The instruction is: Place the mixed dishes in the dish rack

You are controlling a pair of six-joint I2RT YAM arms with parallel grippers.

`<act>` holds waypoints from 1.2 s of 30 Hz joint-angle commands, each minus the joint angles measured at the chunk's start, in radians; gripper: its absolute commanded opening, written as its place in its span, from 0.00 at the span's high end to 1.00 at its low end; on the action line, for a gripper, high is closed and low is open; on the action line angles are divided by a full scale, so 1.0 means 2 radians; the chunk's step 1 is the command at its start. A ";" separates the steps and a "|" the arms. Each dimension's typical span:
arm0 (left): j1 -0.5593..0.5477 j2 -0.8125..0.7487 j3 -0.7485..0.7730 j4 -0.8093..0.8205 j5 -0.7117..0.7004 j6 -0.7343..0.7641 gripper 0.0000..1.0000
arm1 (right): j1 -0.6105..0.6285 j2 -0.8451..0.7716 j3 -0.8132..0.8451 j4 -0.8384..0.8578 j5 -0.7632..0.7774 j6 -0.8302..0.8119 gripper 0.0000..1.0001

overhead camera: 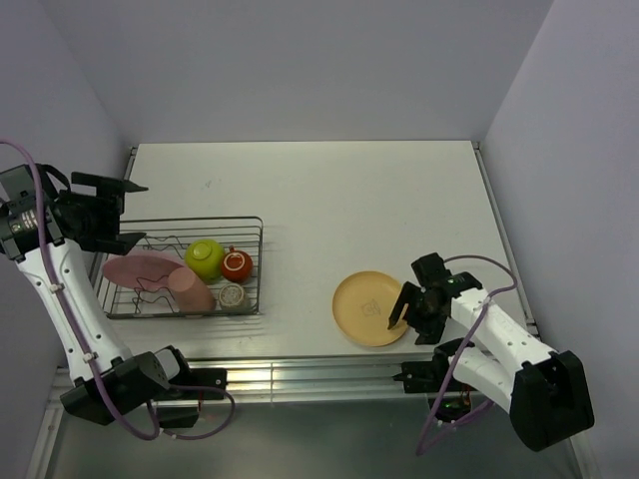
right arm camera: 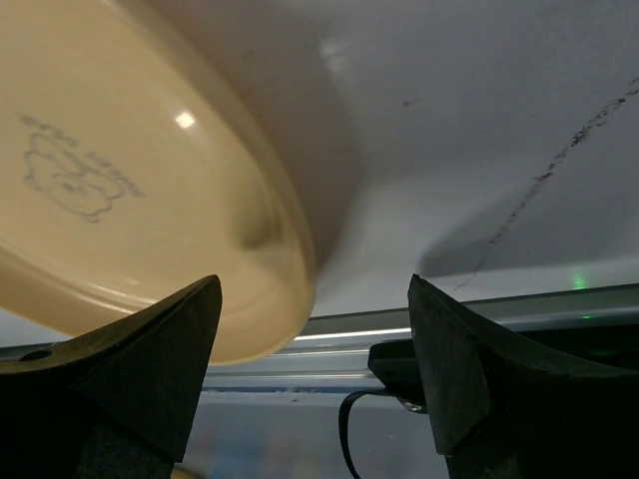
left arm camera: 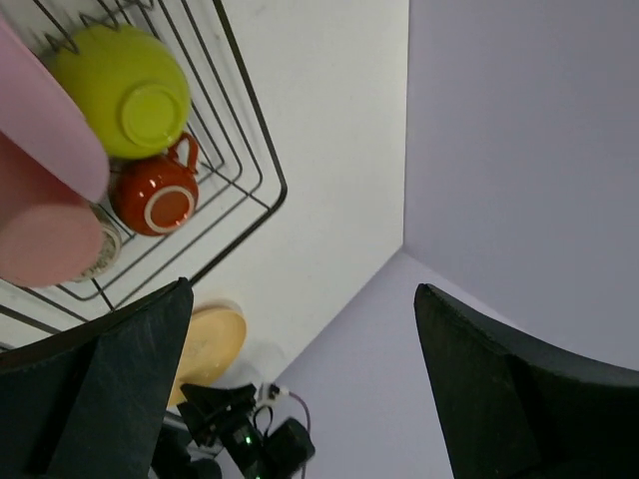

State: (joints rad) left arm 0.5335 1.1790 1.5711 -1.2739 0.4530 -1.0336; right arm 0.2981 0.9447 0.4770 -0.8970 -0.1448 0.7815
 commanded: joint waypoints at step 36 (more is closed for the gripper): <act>-0.462 0.110 0.005 0.192 0.040 -0.322 0.01 | 0.320 0.103 0.427 0.050 0.381 -0.259 1.00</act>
State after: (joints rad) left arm -0.3756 1.3975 1.5192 -0.8974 0.4988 -1.5749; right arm 0.8822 1.1393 1.2854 -0.7742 0.4454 0.3149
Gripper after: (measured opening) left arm 0.991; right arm 0.041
